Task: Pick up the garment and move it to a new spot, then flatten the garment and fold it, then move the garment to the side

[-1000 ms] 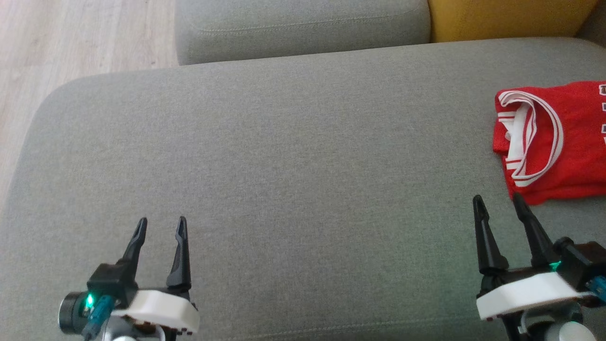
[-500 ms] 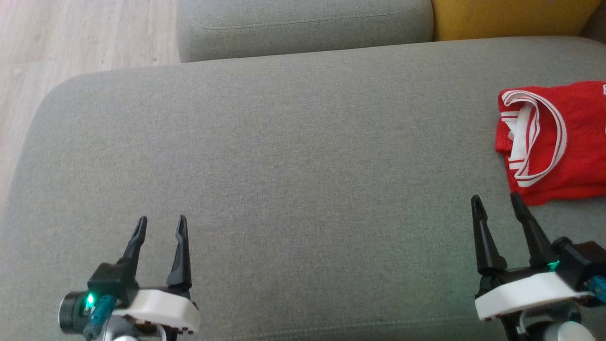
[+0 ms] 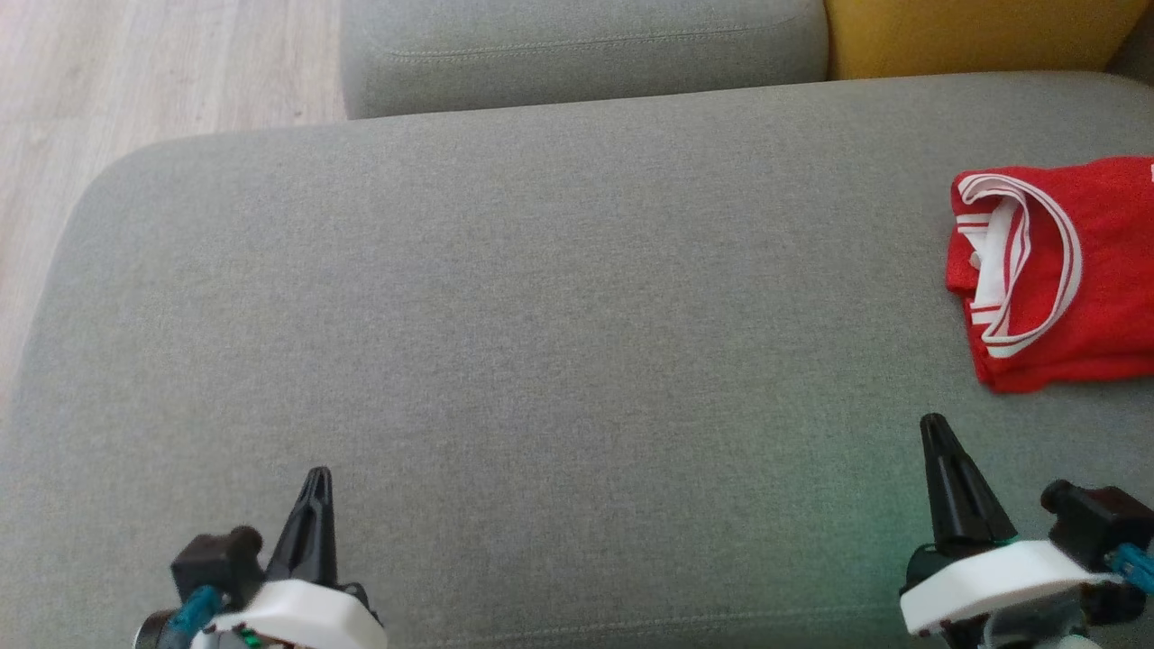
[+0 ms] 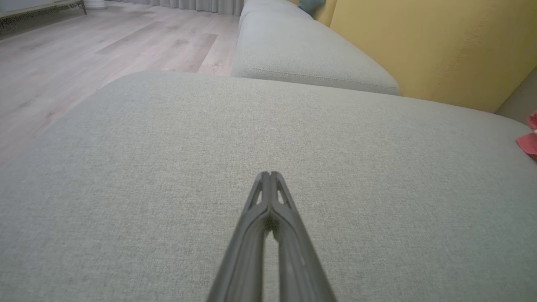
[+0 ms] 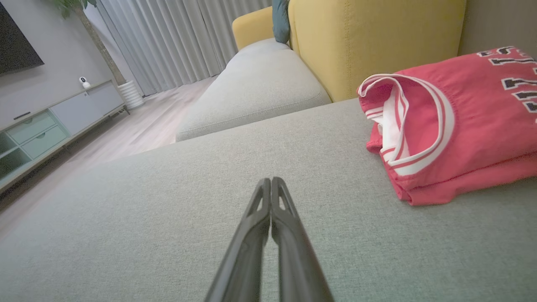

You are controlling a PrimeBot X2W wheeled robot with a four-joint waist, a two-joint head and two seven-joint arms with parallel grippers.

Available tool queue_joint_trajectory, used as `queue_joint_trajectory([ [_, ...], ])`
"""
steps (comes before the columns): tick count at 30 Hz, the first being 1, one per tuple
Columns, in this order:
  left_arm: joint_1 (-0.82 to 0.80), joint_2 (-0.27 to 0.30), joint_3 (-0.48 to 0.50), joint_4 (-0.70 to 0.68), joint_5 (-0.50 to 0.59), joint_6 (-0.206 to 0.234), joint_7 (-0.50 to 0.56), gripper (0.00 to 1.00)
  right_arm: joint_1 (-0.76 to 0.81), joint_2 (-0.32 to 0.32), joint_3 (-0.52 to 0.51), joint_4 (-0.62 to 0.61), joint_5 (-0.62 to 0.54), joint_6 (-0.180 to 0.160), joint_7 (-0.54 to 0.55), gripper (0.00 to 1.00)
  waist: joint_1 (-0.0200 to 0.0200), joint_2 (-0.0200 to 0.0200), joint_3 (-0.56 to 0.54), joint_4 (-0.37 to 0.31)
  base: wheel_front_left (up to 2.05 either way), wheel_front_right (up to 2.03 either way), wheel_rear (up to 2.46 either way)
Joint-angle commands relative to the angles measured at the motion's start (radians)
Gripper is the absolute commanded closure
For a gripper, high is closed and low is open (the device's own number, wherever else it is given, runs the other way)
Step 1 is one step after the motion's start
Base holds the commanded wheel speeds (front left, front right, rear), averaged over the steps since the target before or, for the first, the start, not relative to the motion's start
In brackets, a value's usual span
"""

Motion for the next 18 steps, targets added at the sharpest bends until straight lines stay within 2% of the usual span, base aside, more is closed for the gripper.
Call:
queue_joint_trajectory([
  [1,-0.042,0.007,0.024,-0.025,-0.030,-0.011,0.003,1.00,-0.035,-0.010,0.002,-0.025,0.036,0.001,-0.002,1.00,0.0000,-0.0001,0.000,0.001,0.00,0.00,0.00],
  [18,-0.070,-0.004,0.064,0.001,-0.211,-0.056,0.037,1.00,-0.067,-0.020,0.000,0.014,0.229,0.001,0.001,1.00,0.0000,-0.0001,-0.004,0.007,0.00,0.00,0.00],
])
